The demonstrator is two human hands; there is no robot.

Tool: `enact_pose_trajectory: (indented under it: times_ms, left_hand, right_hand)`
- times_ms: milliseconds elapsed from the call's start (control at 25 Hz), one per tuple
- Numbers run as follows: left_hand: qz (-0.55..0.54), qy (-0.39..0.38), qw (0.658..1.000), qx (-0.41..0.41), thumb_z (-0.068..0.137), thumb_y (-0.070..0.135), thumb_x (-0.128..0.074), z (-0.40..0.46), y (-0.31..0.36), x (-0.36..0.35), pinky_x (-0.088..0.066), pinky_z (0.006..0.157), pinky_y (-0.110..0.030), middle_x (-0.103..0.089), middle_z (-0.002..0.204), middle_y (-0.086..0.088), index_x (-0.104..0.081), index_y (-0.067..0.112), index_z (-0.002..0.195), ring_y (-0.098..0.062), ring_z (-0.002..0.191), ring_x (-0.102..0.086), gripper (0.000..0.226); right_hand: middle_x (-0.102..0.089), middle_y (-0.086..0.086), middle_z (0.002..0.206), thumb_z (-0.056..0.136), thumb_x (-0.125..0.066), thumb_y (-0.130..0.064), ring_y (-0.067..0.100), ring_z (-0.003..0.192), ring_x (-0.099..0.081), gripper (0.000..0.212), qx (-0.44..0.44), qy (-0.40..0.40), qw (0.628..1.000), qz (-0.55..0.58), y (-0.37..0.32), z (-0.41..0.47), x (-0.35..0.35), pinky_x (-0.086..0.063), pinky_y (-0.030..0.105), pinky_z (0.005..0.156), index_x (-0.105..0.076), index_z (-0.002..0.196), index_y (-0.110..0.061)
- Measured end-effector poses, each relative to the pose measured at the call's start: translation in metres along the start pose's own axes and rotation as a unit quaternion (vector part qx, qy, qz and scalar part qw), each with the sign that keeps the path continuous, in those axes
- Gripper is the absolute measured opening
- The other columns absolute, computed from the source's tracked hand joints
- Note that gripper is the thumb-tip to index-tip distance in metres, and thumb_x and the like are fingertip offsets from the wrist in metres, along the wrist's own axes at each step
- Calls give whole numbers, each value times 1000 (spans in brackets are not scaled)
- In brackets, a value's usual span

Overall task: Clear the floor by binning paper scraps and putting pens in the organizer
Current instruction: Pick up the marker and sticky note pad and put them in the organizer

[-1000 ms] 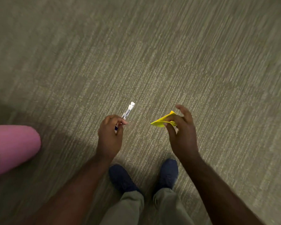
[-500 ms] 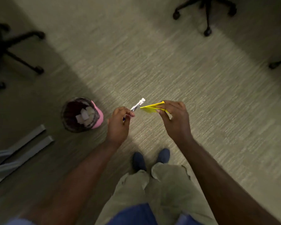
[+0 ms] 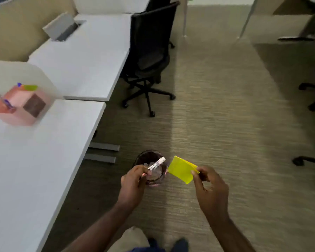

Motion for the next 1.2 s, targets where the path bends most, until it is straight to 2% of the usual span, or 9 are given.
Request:
enact_pose_trajectory:
  times_ms: [160, 280, 360, 440, 520, 680, 920, 1080, 1200]
  left_hand:
    - [8, 138, 988, 64, 80, 5, -62, -4, -29, 82, -51, 81, -39, -59, 98, 19, -59, 32, 85, -3, 92, -61, 28]
    - [-1, 227, 966, 123, 80, -2, -62, -9, -70, 145, -50, 79, -29, -62, 94, 18, -60, 31, 85, -4, 91, -60, 34]
    - [-9, 277, 949, 150, 83, 0, -62, -10, -100, 185, -47, 77, -22, -62, 93, 17, -60, 33, 86, -3, 91, -59, 33]
    - [-16, 320, 932, 168, 84, 1, -62, -7, -133, 228, -43, 75, -15, -62, 93, 16, -60, 32, 86, -1, 91, -58, 31]
    - [-28, 355, 915, 190, 85, 2, -61, -3, -164, 267, -41, 73, -9, -63, 93, 15, -61, 30, 86, 1, 90, -58, 28]
    - [-50, 396, 889, 225, 86, 3, -61, 1, -217, 340, -38, 66, -6, -63, 92, 13, -62, 27, 85, 4, 85, -56, 23]
    - [-36, 426, 871, 242, 86, 5, -61, 5, -260, 404, -40, 61, -7, -66, 95, 10, -61, 32, 85, -7, 84, -57, 26]
    - [-35, 458, 848, 264, 86, 4, -60, 10, -275, 425, -40, 61, -6, -66, 95, 10, -61, 32, 85, -6, 85, -58, 28]
    - [-21, 471, 834, 286, 87, 5, -59, 16, -282, 438, -39, 61, -7, -65, 95, 13, -61, 32, 85, -4, 86, -58, 28]
  right_hand:
    - [-68, -9, 84, 78, -73, -13, 10, 70, -67, 40, 6, -80, 994, 73, -34, 42, -72, -52, 31, 68, -52, 104, -36]
    - [-71, -6, 86, 82, -66, -28, 6, 71, -65, 19, 85, -155, 981, 85, -78, 63, -149, -52, 27, 68, -64, 101, -26]
    - [-71, -7, 84, 84, -57, -35, 2, 72, -63, 21, 122, -177, 973, 86, -112, 70, -197, -49, 16, 69, -68, 96, -21]
    - [-69, -9, 82, 85, -56, -34, 0, 75, -62, 21, 131, -197, 966, 105, -146, 72, -250, -44, 6, 68, -68, 95, -21]
    - [-69, -9, 81, 85, -58, -31, 1, 73, -63, 18, 140, -210, 960, 122, -178, 76, -298, -46, 10, 66, -68, 95, -21]
    - [-69, -1, 80, 83, -63, -19, 3, 69, -61, 14, 176, -209, 954, 125, -232, 82, -380, -43, 5, 65, -70, 92, -11]
    - [-70, 7, 78, 80, -70, -3, 5, 67, -60, 13, 198, -208, 948, 140, -290, 108, -466, -44, 4, 65, -70, 93, -4]
    - [-72, 12, 77, 80, -69, -3, 0, 71, -55, 12, 216, -194, 947, 137, -323, 148, -524, -36, -3, 69, -71, 92, -1]
    - [-74, 14, 81, 83, -66, -6, 8, 73, -61, 13, 229, -186, 944, 147, -346, 181, -575, -36, -3, 71, -72, 94, 0]
Point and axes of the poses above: each hand's wrist, its own z-axis towards the middle knuckle, its own x-axis out of the back of the hand, y = z × x, the point moved 8 cm from there along z, towards the middle knuckle
